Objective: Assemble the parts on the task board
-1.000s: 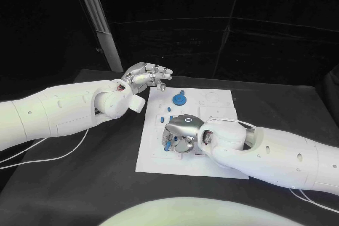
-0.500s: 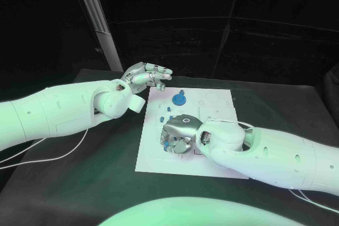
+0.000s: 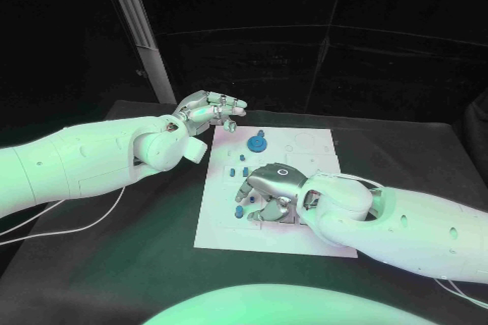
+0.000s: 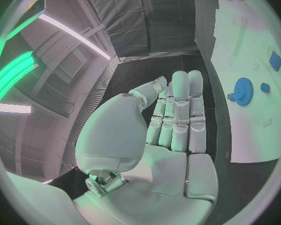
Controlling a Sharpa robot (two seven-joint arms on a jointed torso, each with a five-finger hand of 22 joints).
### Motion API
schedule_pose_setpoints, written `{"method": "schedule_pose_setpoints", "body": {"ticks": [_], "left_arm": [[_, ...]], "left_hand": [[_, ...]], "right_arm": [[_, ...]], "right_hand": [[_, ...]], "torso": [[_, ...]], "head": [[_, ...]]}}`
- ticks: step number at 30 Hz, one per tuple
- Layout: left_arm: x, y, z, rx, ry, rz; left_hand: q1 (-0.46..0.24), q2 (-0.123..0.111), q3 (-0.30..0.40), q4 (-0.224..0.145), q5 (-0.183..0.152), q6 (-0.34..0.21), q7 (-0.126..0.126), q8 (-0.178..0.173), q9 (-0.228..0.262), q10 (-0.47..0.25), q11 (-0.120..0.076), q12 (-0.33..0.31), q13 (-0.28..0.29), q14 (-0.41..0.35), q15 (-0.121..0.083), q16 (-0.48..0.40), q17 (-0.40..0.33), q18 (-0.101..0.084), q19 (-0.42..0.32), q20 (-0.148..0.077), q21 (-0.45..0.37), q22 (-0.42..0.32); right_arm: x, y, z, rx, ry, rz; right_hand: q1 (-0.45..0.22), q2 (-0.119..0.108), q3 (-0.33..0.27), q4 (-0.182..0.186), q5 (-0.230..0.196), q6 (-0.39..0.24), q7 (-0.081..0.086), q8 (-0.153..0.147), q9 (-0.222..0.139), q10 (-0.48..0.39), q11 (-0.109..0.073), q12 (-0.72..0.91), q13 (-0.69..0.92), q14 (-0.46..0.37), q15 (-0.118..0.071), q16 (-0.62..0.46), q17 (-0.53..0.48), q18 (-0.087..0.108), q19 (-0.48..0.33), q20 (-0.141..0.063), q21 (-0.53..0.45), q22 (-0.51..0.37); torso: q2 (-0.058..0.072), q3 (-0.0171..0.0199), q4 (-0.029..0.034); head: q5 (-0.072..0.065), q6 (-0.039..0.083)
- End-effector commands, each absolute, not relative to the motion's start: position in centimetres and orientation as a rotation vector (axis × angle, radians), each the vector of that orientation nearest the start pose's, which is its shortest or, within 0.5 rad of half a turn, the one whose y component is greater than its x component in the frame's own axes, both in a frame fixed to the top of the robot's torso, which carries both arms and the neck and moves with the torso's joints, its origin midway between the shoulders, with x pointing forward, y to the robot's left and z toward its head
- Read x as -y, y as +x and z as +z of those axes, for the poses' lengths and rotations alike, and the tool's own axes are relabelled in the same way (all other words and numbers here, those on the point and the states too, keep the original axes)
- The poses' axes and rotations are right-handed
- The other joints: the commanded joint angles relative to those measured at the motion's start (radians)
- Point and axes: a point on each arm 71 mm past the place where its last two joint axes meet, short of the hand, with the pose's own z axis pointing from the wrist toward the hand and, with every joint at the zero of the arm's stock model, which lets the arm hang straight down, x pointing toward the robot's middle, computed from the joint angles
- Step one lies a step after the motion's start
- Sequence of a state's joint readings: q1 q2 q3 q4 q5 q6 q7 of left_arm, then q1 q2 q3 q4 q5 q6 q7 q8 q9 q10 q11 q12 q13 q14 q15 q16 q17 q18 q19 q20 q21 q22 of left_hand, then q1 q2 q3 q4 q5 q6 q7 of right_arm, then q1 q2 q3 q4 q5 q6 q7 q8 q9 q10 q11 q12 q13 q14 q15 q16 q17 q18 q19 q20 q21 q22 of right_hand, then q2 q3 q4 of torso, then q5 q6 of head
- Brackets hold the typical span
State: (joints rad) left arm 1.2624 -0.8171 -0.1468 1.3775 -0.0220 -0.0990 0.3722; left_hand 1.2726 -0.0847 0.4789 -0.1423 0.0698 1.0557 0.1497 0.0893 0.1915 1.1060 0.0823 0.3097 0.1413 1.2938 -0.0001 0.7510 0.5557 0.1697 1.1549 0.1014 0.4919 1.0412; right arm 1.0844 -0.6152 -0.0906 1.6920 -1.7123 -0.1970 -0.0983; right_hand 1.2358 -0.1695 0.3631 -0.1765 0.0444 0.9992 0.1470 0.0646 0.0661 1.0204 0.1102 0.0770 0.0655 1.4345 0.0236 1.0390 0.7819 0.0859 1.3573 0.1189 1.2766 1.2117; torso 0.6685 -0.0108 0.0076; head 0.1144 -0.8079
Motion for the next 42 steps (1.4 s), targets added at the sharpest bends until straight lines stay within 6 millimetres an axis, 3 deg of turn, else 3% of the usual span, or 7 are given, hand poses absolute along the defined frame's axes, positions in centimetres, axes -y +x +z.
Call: {"method": "schedule_pose_setpoints", "body": {"ticks": [1, 6, 10, 18, 23, 28, 42], "left_arm": [[-23.1, 50.9, -19.4, -1.566, -1.043, -1.585], [-23.2, 50.9, -19.4, -1.566, -1.044, -1.583], [-23.2, 50.8, -19.4, -1.565, -1.045, -1.581], [-23.3, 50.8, -19.4, -1.565, -1.045, -1.582], [-23.2, 50.7, -19.4, -1.566, -1.045, -1.585], [-23.3, 50.7, -19.4, -1.566, -1.045, -1.584], [-23.4, 50.7, -19.4, -1.568, -1.046, -1.583]], "left_hand": [[-0.002, 0.008, -0.004, -0.001, -0.004, 0.0, 0.003, -0.007, -0.001, -0.007, 0.0, 0.004, 0.001, -0.008, 0.0, -0.004, -0.001, 0.012, -0.006, 0.003, -0.006, -0.001], [-0.002, 0.007, -0.005, -0.001, -0.004, -0.001, 0.003, -0.008, -0.001, -0.008, 0.0, 0.004, 0.001, -0.008, 0.0, -0.004, -0.001, 0.012, -0.005, 0.003, -0.006, -0.002], [-0.002, 0.007, -0.005, -0.001, -0.004, -0.001, 0.003, -0.008, -0.001, -0.008, 0.0, 0.004, 0.001, -0.008, 0.0, -0.004, -0.001, 0.012, -0.005, 0.003, -0.006, -0.002], [-0.002, 0.007, -0.005, -0.001, -0.004, -0.001, 0.003, -0.008, -0.001, -0.008, 0.0, 0.004, 0.001, -0.008, 0.0, -0.004, -0.001, 0.012, -0.005, 0.003, -0.006, -0.002], [-0.002, 0.007, -0.005, -0.001, -0.004, -0.001, 0.003, -0.008, -0.001, -0.008, 0.0, 0.004, 0.001, -0.008, 0.0, -0.004, -0.001, 0.012, -0.005, 0.003, -0.006, -0.002], [-0.002, 0.007, -0.006, -0.002, -0.004, -0.002, 0.004, -0.008, -0.001, -0.009, 0.001, 0.005, 0.001, -0.008, 0.001, -0.004, -0.002, 0.012, -0.005, 0.003, -0.007, -0.003], [-0.002, 0.007, -0.006, -0.002, -0.004, -0.002, 0.004, -0.008, -0.001, -0.009, 0.001, 0.005, 0.001, -0.008, 0.001, -0.004, -0.002, 0.012, -0.005, 0.003, -0.007, -0.003]], "right_arm": [[5.2, 38.2, -22.1, -1.675, -0.551, 1.01], [9.2, 38.2, -21.4, -1.734, -0.364, 1.014], [12.9, 38.7, -21.1, -1.811, -0.139, 0.983], [19.5, 39.2, -21.6, -1.941, 0.196, 0.789], [22.3, 39.3, -22.2, -2.0, 0.292, 0.624], [23.2, 39.2, -22.5, -2.037, 0.278, 0.514], [22.3, 39.3, -23.3, -2.075, 0.156, 0.389]], "right_hand": [[0.009, 0.003, -0.01, 0.001, 0.003, 0.003, 0.005, 0.002, 0.002, 0.015, -0.003, 0.007, 0.002, 0.004, -0.001, -0.001, 0.001, 0.005, 0.002, 0.001, 0.003, 0.004], [-0.009, 0.027, -0.022, 0.023, 0.004, 0.032, 0.008, 0.011, 0.006, 0.105, -0.017, 0.049, 0.012, 0.023, -0.013, 0.041, 0.051, -0.008, 0.039, -0.004, 0.048, 0.057], [-0.057, 0.039, -0.034, 0.057, 0.004, 0.04, -0.016, 0.008, 0.005, 0.252, -0.054, 0.12, 0.043, 0.052, -0.043, 0.134, 0.172, -0.031, 0.099, -0.023, 0.129, 0.153], [-0.134, 0.021, -0.093, 0.12, 0.003, 0.122, -0.071, 0.042, 0.043, 0.432, -0.115, 0.332, 0.202, 0.065, -0.099, 0.216, 0.27, -0.055, 0.152, -0.081, 0.205, 0.244], [-0.157, 0.009, -0.12, 0.204, -0.003, 0.149, -0.093, 0.065, 0.108, 0.472, -0.127, 1.009, 0.928, 0.083, -0.121, 0.322, 0.419, -0.071, 0.184, -0.097, 0.252, 0.304], [-0.132, -0.016, -0.116, 0.298, 0.004, 0.13, -0.093, 0.083, 0.209, 0.452, -0.132, 1.267, 1.222, 0.085, -0.115, 0.378, 0.501, -0.079, 0.199, -0.102, 0.275, 0.334], [-0.122, -0.046, -0.137, 0.389, 0.004, 0.075, -0.085, 0.076, 0.311, 0.497, -0.125, 1.395, 1.383, 0.102, -0.108, 0.441, 0.61, -0.086, 0.213, -0.094, 0.294, 0.359]], "torso": [[-0.002, -0.0002, -0.0013], [-0.002, -0.001, -0.0022], [-0.002, -0.0016, -0.0031], [-0.009, -0.0056, -0.0145], [-0.013, -0.0075, -0.0198], [-0.012, -0.0065, -0.0193], [-0.011, -0.007, -0.019]], "head": [[-0.002, 0.002], [-0.017, 0.01], [-0.035, 0.02], [-0.068, 0.03], [-0.075, 0.031], [-0.08, 0.028], [-0.085, 0.026]]}}
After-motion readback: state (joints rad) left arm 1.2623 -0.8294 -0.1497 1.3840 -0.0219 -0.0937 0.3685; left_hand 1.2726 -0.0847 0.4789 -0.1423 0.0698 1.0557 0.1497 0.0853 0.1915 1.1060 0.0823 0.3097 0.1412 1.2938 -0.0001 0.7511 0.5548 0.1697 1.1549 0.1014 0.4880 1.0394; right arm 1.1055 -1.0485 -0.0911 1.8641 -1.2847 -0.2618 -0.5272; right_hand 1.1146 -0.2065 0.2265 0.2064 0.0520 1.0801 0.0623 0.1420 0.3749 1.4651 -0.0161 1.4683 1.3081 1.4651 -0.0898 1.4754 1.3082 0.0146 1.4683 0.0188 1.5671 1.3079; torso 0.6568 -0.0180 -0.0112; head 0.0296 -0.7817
